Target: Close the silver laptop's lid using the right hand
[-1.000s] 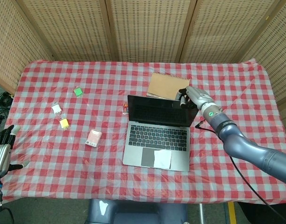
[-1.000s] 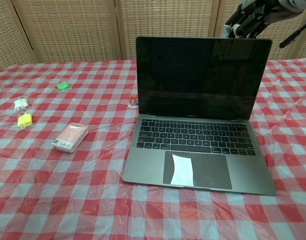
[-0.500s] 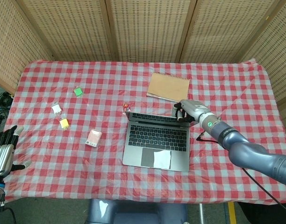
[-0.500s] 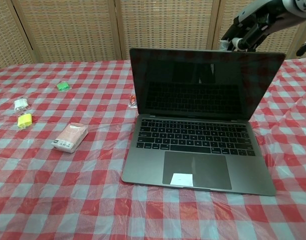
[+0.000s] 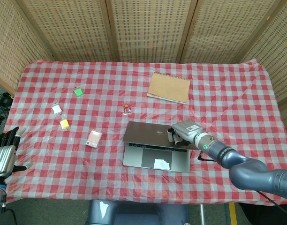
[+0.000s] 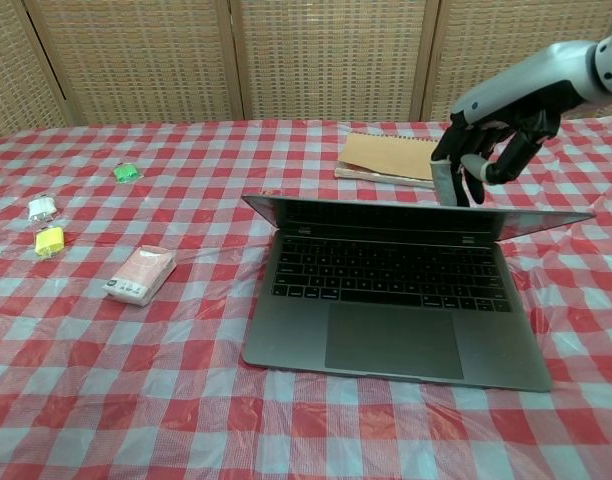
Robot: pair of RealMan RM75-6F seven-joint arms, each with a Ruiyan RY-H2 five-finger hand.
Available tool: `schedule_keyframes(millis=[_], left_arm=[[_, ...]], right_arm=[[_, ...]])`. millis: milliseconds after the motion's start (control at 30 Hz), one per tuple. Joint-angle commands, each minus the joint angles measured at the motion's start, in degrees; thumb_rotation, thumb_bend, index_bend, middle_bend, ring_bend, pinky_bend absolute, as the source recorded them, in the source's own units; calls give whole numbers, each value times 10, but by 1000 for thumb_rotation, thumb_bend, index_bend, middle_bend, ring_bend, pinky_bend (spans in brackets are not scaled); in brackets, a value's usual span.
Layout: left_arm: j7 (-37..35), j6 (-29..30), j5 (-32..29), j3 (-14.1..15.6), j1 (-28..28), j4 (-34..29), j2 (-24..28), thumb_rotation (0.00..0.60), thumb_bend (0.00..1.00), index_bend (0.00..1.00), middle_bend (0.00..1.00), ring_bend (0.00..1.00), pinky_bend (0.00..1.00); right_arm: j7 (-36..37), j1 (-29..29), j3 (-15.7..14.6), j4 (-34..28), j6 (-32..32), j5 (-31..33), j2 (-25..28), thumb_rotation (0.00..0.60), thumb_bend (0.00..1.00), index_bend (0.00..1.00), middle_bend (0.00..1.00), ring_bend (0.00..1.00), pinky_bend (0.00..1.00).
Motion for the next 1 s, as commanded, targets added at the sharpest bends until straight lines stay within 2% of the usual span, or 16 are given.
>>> schedule_keyframes(millis=[33, 133, 267, 600, 833, 1000], left_arm=[[1, -1, 0, 1, -1, 1, -1, 600, 0, 0, 0, 0, 0], [3, -2, -1, 2, -1, 1, -2, 600, 0, 0, 0, 0, 0], [5, -2, -4, 2, -2, 2, -4, 600, 0, 0, 0, 0, 0], [13, -6, -7, 5, -6, 6, -10, 600, 0, 0, 0, 0, 0], [16, -5, -4, 8, -7, 6, -12, 600, 0, 0, 0, 0, 0], [17, -6, -4, 9, -7, 6, -13, 600, 0, 0, 0, 0, 0]], right_arm=[[-35, -14, -22, -1, 44, -53, -26, 600, 1000, 477, 532, 376, 237], [-53, -27, -32, 6, 69, -89, -45, 600, 1000, 478, 521, 372, 237], [-65, -63, -50, 25, 111, -171, -81, 600, 1000, 478, 518, 369, 238], [-38, -117, -89, 42, 130, -313, -116, 600, 1000, 478, 517, 369, 260], [-28, -147, -109, 71, 157, -381, -139, 600, 1000, 478, 517, 369, 260], [-27, -157, -115, 87, 168, -405, -149, 600, 1000, 478, 517, 369, 260]])
